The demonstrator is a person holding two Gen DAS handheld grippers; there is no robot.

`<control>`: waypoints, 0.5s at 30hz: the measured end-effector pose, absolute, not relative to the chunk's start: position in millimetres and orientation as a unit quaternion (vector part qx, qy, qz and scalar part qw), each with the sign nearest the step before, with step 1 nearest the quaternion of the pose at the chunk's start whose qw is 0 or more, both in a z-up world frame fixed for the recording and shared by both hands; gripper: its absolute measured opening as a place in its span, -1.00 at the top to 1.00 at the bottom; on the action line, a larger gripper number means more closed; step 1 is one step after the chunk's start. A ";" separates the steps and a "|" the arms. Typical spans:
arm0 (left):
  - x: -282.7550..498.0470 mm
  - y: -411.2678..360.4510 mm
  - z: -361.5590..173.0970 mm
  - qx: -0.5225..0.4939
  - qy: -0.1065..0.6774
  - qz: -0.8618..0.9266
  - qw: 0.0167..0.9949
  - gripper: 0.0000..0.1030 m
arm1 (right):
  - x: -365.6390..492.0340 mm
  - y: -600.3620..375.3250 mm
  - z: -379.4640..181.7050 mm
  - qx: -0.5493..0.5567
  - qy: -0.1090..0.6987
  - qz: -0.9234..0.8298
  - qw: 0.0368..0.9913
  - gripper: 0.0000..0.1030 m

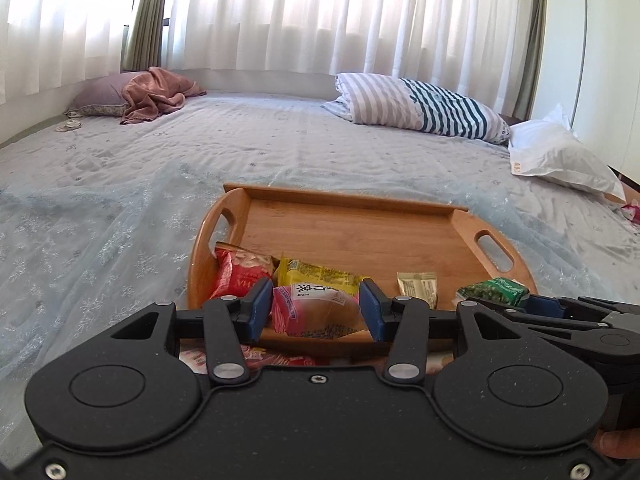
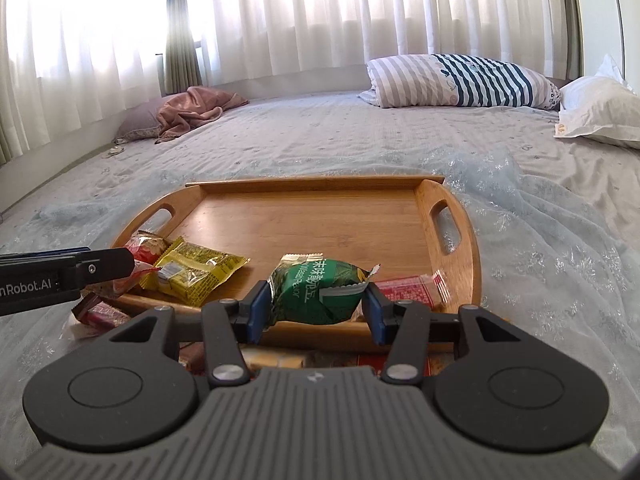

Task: Organize snacks
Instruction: 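Lift both snacks and carry them over the tray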

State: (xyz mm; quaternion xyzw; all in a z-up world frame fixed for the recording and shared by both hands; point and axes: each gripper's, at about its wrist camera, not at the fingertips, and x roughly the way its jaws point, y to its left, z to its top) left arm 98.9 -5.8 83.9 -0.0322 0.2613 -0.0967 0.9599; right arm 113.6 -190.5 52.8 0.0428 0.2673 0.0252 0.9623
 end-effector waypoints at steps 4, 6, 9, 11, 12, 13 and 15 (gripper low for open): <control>108.9 -12.5 84.9 -0.035 0.261 -0.099 0.960 0.12 | 121.1 -193.8 54.0 0.043 0.267 0.025 0.963 -0.05; 114.4 -16.1 85.3 -0.035 0.260 -0.101 0.960 0.12 | 124.7 -195.3 55.6 0.042 0.264 0.024 0.963 -0.05; 122.3 -22.2 86.9 -0.032 0.258 -0.105 0.960 0.12 | 130.2 -198.5 57.6 0.042 0.261 0.022 0.964 -0.05; 126.9 -26.7 87.4 -0.030 0.255 -0.110 0.960 0.12 | 135.0 -200.3 58.8 0.042 0.260 0.019 0.965 -0.06; 129.0 -28.3 87.5 -0.031 0.254 -0.111 0.960 0.12 | 137.3 -201.2 59.1 0.043 0.260 0.017 0.964 -0.06; 131.2 -29.5 87.9 -0.031 0.253 -0.112 0.960 0.12 | 139.6 -202.2 59.7 0.046 0.262 0.015 0.964 -0.06; 136.3 -32.1 87.5 -0.032 0.253 -0.111 0.960 0.12 | 143.4 -203.9 61.2 0.052 0.262 0.015 0.964 -0.06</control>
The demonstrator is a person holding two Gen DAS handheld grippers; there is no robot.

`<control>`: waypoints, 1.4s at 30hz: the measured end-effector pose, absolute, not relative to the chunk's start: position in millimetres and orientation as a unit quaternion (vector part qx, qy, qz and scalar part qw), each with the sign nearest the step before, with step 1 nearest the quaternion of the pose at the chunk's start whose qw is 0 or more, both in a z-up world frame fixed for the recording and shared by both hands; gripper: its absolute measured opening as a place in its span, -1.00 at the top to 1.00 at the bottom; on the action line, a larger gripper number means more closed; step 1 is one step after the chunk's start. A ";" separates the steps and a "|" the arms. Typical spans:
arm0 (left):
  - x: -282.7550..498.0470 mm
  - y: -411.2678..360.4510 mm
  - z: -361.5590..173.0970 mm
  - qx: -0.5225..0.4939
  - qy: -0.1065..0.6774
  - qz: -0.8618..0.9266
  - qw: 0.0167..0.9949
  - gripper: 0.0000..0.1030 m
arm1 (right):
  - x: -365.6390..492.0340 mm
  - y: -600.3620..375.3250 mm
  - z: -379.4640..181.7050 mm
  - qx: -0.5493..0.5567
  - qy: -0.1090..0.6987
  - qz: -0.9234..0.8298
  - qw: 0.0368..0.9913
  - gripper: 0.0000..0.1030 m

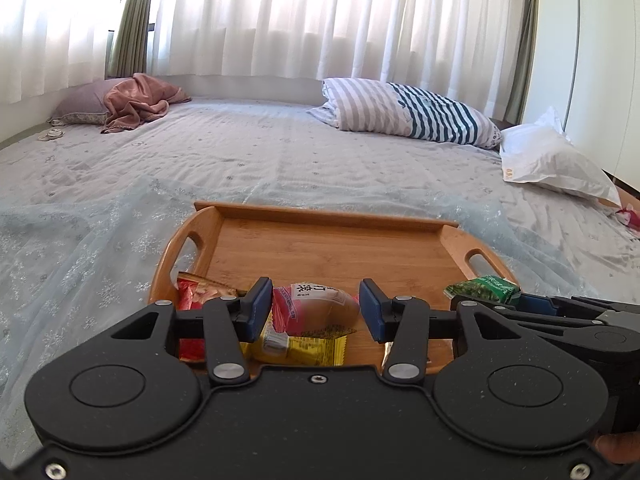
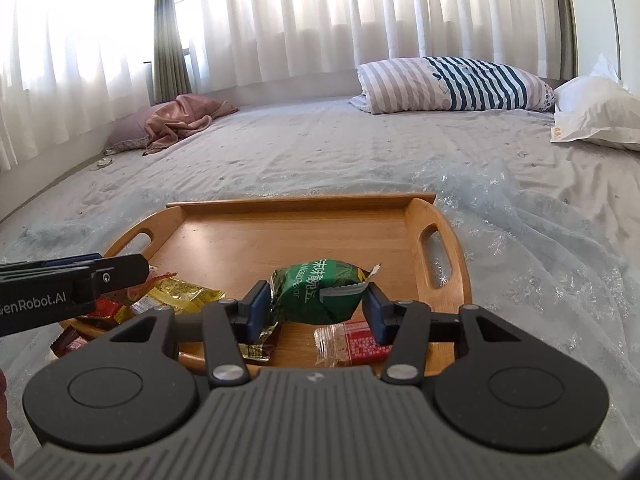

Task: Organize snacks
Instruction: 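Lift both snacks and carry them over the tray, then lower the pastry and green candy onto the tray and open both tools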

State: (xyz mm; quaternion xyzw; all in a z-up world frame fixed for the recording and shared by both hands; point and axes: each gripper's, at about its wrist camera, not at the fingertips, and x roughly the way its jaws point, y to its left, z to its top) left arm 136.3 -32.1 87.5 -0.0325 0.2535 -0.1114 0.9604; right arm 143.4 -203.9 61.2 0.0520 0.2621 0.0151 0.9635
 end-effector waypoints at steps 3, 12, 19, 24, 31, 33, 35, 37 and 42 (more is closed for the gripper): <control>145.4 -33.7 85.2 -0.037 0.256 -0.109 0.960 0.11 | 148.8 -205.0 63.2 0.051 0.260 0.016 0.964 -0.06; 173.2 -40.4 82.2 -0.036 0.259 -0.110 0.959 0.11 | 165.9 -215.8 60.9 0.054 0.264 0.005 0.963 -0.09; 201.3 -58.7 76.1 -0.032 0.272 -0.125 0.954 0.11 | 182.7 -226.6 53.2 0.046 0.279 -0.006 0.959 -0.08; 219.8 -80.4 67.7 -0.018 0.283 -0.141 0.948 0.10 | 196.3 -232.5 47.3 0.039 0.292 -0.005 0.955 -0.09; 246.2 -99.4 59.2 -0.021 0.299 -0.151 0.942 0.10 | 204.9 -237.3 39.6 0.044 0.311 0.001 0.949 -0.09; 252.6 -104.7 57.4 -0.016 0.302 -0.151 0.941 0.10 | 205.1 -239.2 38.4 0.042 0.312 -0.004 0.949 -0.09; 257.2 -109.9 54.9 -0.017 0.310 -0.154 0.938 0.09 | 205.4 -240.8 37.3 0.043 0.314 -0.008 0.948 -0.09; 259.5 -114.4 51.1 -0.020 0.318 -0.155 0.935 0.09 | 204.7 -243.5 36.0 0.048 0.316 -0.008 0.947 -0.09; 260.6 -127.2 43.3 -0.010 0.330 -0.154 0.931 0.09 | 204.4 -245.9 34.7 0.052 0.318 -0.005 0.947 -0.09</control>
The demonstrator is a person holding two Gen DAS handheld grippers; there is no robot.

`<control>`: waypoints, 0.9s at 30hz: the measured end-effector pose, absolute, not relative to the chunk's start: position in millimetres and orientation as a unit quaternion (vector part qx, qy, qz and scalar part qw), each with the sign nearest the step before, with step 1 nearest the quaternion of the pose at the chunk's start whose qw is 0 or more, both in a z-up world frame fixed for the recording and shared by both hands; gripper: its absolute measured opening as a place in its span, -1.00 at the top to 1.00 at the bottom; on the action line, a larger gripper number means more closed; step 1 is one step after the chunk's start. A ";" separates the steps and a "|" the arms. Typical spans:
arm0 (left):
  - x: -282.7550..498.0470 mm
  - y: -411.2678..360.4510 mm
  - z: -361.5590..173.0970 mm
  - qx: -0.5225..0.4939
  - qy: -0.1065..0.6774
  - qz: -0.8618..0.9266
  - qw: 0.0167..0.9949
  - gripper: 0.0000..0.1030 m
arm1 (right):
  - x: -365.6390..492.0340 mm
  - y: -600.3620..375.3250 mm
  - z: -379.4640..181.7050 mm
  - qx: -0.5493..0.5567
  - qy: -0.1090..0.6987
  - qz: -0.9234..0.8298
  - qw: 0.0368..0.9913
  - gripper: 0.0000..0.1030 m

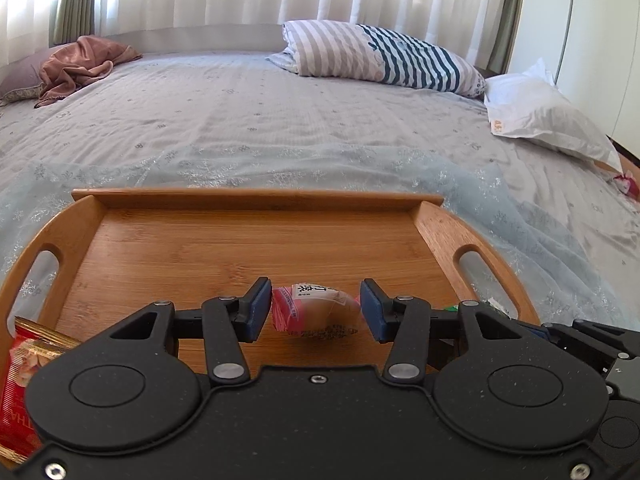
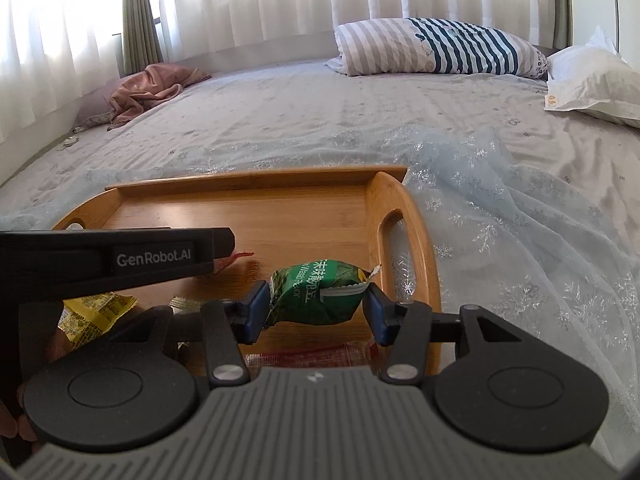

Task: Organize snacks
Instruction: 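Lower the pastry and green candy onto the tray and open both tools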

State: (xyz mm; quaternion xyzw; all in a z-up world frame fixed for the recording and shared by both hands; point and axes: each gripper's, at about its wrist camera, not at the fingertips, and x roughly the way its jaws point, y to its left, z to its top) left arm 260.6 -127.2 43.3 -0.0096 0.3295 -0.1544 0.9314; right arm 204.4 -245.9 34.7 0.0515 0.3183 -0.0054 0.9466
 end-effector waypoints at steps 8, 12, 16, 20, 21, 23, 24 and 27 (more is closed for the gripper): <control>259.8 -132.2 41.9 -0.007 0.329 -0.151 0.932 0.06 | 203.9 -242.2 34.1 0.045 0.320 -0.001 0.946 -0.11; 259.3 -133.0 40.9 -0.010 0.329 -0.153 0.932 0.04 | 204.3 -240.9 34.8 0.040 0.322 -0.001 0.946 -0.11; 260.1 -132.9 38.8 -0.013 0.333 -0.156 0.930 0.01 | 204.4 -239.7 35.6 0.034 0.322 -0.005 0.946 -0.13; 261.1 -130.7 37.9 -0.021 0.334 -0.159 0.929 -0.01 | 204.8 -238.6 35.3 0.028 0.322 -0.004 0.946 -0.13; 261.1 -129.5 37.9 -0.024 0.333 -0.160 0.929 -0.01 | 204.7 -237.9 35.3 0.027 0.322 -0.004 0.946 -0.13; 261.1 -127.7 37.4 -0.029 0.332 -0.165 0.928 -0.02 | 204.5 -236.7 35.5 0.025 0.322 -0.004 0.946 -0.13; 261.1 -127.2 37.1 -0.029 0.332 -0.167 0.928 -0.04 | 204.4 -236.3 35.6 0.024 0.322 -0.005 0.947 -0.13; 261.1 -127.9 35.4 -0.024 0.331 -0.171 0.928 -0.14 | 204.2 -236.1 35.3 0.024 0.321 -0.007 0.947 -0.13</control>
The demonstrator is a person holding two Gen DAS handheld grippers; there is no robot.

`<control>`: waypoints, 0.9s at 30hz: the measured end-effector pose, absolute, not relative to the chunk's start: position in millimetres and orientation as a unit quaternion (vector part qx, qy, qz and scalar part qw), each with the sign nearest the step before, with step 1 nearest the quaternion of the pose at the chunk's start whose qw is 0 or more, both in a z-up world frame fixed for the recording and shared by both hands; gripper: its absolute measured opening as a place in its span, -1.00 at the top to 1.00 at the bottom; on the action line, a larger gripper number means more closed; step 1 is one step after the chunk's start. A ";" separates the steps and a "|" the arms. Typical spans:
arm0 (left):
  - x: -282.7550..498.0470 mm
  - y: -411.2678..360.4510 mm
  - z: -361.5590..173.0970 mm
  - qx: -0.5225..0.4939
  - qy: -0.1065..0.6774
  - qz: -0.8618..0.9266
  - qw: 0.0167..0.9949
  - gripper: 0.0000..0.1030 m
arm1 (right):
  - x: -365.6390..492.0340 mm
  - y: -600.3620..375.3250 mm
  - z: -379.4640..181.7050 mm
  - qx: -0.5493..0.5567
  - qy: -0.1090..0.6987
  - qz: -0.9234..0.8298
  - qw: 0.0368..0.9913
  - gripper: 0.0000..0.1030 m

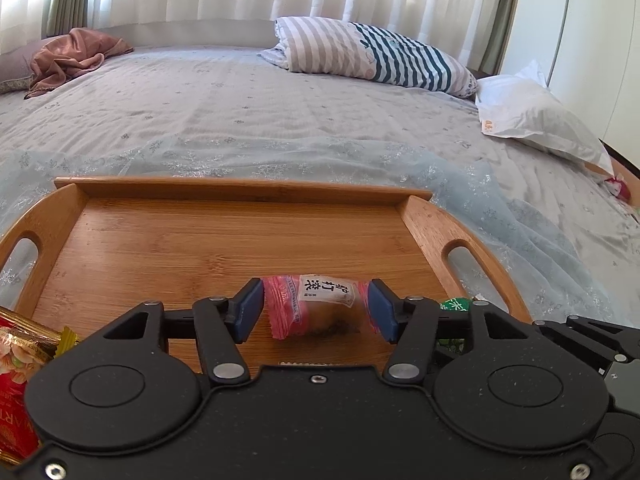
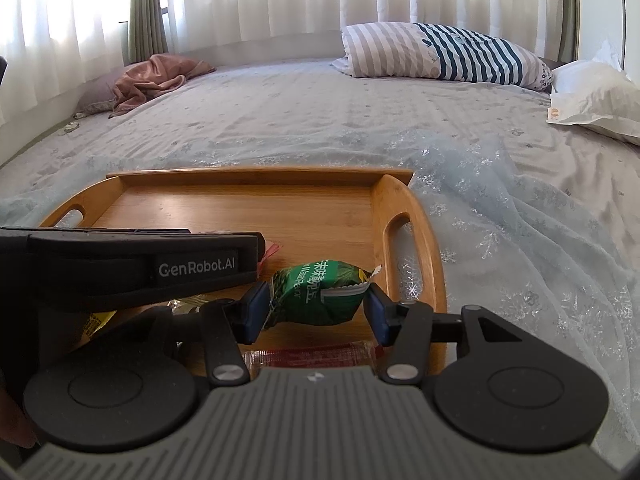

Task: Organize snacks
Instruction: 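Lower the pastry and green candy onto the tray and open both tools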

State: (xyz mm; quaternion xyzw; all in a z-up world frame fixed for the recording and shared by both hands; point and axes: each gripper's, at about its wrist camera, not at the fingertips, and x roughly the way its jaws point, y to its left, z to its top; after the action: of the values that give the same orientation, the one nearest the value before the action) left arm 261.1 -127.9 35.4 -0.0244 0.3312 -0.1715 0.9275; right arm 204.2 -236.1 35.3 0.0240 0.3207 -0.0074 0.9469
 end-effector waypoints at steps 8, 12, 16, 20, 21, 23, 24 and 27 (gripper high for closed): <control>262.5 -126.3 37.1 -0.037 0.331 -0.167 0.928 -0.44 | 207.6 -240.4 31.1 0.035 0.322 -0.005 0.946 -0.20; 259.0 -126.6 43.4 -0.034 0.320 -0.162 0.933 -0.51 | 210.1 -241.2 28.5 0.034 0.323 -0.002 0.946 -0.30; 257.5 -122.2 49.8 -0.041 0.315 -0.164 0.934 -0.54 | 211.2 -241.2 28.4 0.035 0.322 -0.002 0.946 -0.34; 255.4 -119.1 54.5 -0.035 0.308 -0.158 0.938 -0.56 | 210.2 -242.1 28.1 0.038 0.320 -0.006 0.947 -0.36; 255.0 -118.5 55.4 -0.035 0.307 -0.156 0.938 -0.58 | 210.4 -241.9 28.1 0.036 0.320 -0.005 0.947 -0.38; 254.4 -117.6 56.0 -0.036 0.307 -0.155 0.938 -0.59 | 211.6 -240.6 27.8 0.035 0.321 0.003 0.946 -0.48; 254.3 -117.1 56.4 -0.038 0.308 -0.155 0.938 -0.60 | 211.7 -239.3 27.4 0.031 0.322 0.004 0.946 -0.49; 254.1 -115.6 55.8 -0.045 0.310 -0.157 0.937 -0.64 | 212.1 -235.2 27.9 0.021 0.320 0.003 0.947 -0.61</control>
State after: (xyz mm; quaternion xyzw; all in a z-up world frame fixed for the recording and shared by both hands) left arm 254.1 -115.6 55.8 -0.0445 0.3104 -0.1570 0.9365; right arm 212.1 -235.2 27.9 0.0212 0.3196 0.0030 0.9473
